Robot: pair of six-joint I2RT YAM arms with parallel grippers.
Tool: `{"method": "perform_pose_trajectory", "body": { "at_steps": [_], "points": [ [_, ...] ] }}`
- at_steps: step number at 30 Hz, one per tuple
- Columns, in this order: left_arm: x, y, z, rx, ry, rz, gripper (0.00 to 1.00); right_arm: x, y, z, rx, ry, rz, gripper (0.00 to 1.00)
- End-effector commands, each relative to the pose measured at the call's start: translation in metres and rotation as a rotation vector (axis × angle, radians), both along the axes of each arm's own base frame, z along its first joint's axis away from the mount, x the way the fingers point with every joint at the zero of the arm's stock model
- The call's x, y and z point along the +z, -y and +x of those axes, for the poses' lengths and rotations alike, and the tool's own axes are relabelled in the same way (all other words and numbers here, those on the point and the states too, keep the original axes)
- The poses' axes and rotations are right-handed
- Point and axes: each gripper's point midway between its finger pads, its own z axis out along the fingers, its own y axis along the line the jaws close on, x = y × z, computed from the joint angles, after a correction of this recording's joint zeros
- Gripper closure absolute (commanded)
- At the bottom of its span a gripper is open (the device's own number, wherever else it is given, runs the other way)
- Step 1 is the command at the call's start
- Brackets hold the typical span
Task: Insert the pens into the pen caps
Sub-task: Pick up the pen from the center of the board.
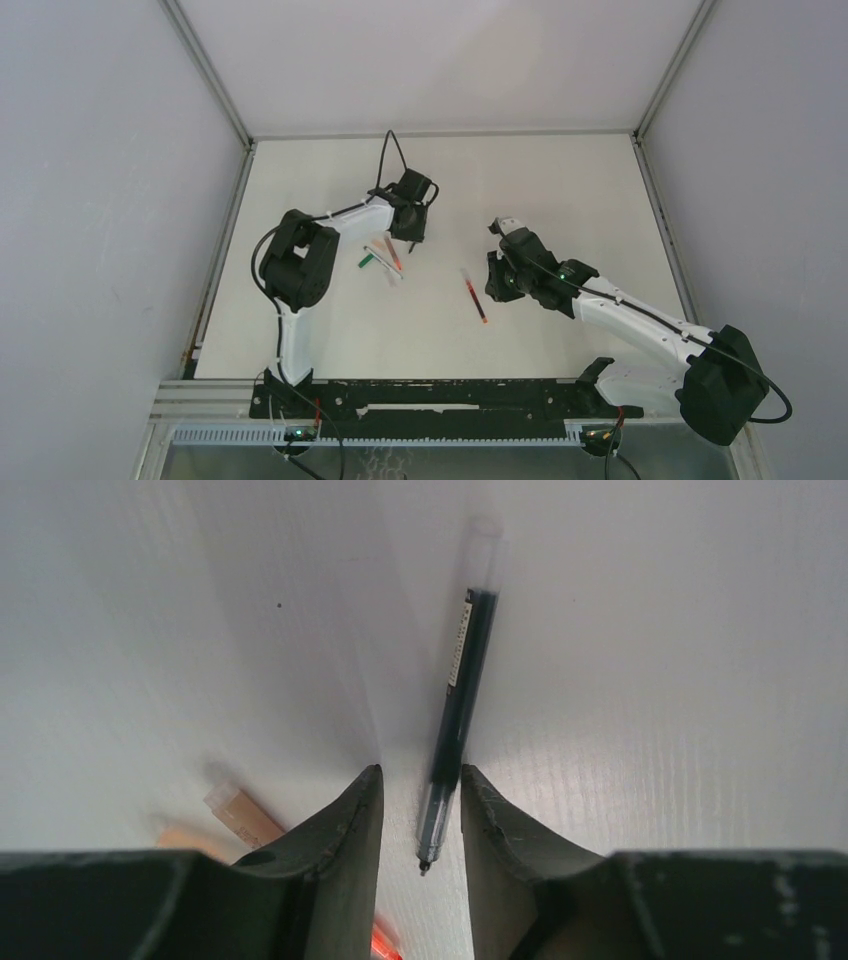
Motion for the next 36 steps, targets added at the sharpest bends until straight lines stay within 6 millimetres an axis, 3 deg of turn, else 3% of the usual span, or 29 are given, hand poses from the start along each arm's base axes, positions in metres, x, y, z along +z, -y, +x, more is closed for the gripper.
{"method": "perform_pose_trajectory", "body": {
  "at_steps": [1, 7, 12, 15, 19, 24, 27, 30, 36],
  "points": [
    [-0.009, -0.004, -0.023, -0.036, -0.045, 0.043, 0.65, 0.012, -0.006, 0.01, -0.02, 0.044, 0.053, 0.76],
    [-0.013, -0.002, -0.032, -0.052, -0.062, 0.044, 0.82, 0.013, -0.005, 0.01, -0.023, 0.048, 0.057, 0.77],
    [0.005, 0.001, -0.035, -0.065, -0.038, 0.01, 0.9, 0.023, -0.005, 0.013, -0.017, 0.087, 0.073, 0.78],
    [0.025, 0.005, -0.038, -0.09, -0.011, -0.029, 0.92, 0.046, -0.005, 0.017, 0.013, 0.179, 0.106, 0.72],
    [0.055, 0.011, -0.049, -0.143, 0.017, -0.106, 0.93, 0.095, -0.011, 0.023, 0.101, 0.409, 0.201, 0.62],
    [0.101, 0.024, -0.085, -0.285, 0.021, -0.262, 0.93, 0.143, -0.018, 0.016, 0.3, 0.744, 0.248, 0.55],
    [0.125, 0.025, -0.11, -0.367, 0.027, -0.321, 0.93, 0.165, -0.026, -0.001, 0.479, 0.912, 0.228, 0.45],
    [0.145, 0.026, -0.135, -0.441, 0.018, -0.366, 0.94, 0.175, -0.036, -0.023, 0.702, 1.047, 0.192, 0.44],
    [0.176, 0.033, -0.182, -0.585, 0.002, -0.398, 0.94, 0.154, -0.048, -0.052, 1.135, 1.265, -0.039, 0.41]
  ]
}}
